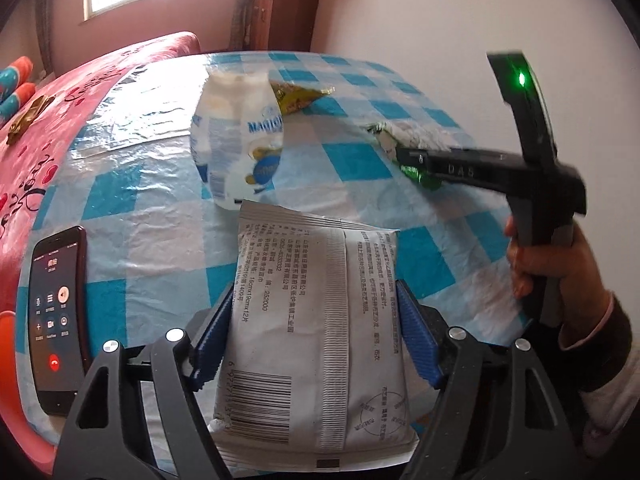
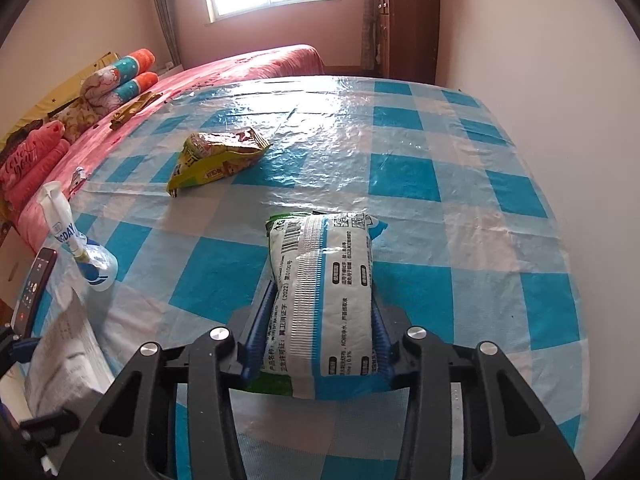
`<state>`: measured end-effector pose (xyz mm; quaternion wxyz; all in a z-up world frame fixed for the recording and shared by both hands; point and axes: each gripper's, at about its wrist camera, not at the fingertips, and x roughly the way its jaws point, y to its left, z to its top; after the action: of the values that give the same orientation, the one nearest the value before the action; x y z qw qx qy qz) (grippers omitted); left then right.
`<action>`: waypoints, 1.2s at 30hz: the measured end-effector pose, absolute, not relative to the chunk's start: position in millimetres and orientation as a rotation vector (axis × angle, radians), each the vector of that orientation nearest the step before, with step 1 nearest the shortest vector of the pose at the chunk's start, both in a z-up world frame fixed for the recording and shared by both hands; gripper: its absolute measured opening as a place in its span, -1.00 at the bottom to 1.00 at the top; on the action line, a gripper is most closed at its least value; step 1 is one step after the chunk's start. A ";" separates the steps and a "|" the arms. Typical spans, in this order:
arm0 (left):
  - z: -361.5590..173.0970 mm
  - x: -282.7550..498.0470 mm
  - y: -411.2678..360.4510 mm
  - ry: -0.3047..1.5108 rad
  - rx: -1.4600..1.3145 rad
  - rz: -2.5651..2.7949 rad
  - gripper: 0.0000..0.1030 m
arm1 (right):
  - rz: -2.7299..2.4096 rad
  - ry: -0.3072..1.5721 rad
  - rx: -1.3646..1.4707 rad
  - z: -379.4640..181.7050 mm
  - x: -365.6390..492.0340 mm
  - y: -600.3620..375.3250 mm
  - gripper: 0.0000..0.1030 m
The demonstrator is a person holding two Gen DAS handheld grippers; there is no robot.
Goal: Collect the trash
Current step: 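Hold the wipes packets in both tools and lift them off the table, then carry both wipes packets to the orange bucket and release them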
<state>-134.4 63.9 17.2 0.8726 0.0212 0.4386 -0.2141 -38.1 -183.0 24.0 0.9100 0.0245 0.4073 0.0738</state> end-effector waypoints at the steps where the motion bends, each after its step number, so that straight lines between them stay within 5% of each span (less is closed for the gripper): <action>1: 20.3 -135.1 65.6 0.909 0.032 -0.450 0.48 | 0.152 0.834 0.049 24.8 -39.6 -182.9 -0.15; 21: 73.3 -148.7 123.0 0.756 -0.104 -0.385 0.48 | 0.252 0.732 0.125 80.0 -61.5 -165.9 -0.18; 36: 89.4 -172.8 241.6 0.669 -0.250 -0.113 0.48 | 0.646 0.695 0.035 152.0 -78.6 -18.4 -0.18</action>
<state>-172.8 241.6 89.4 0.9353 -0.1221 0.3275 -0.0555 -78.6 -18.4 152.0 0.8893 0.0167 0.3347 0.3111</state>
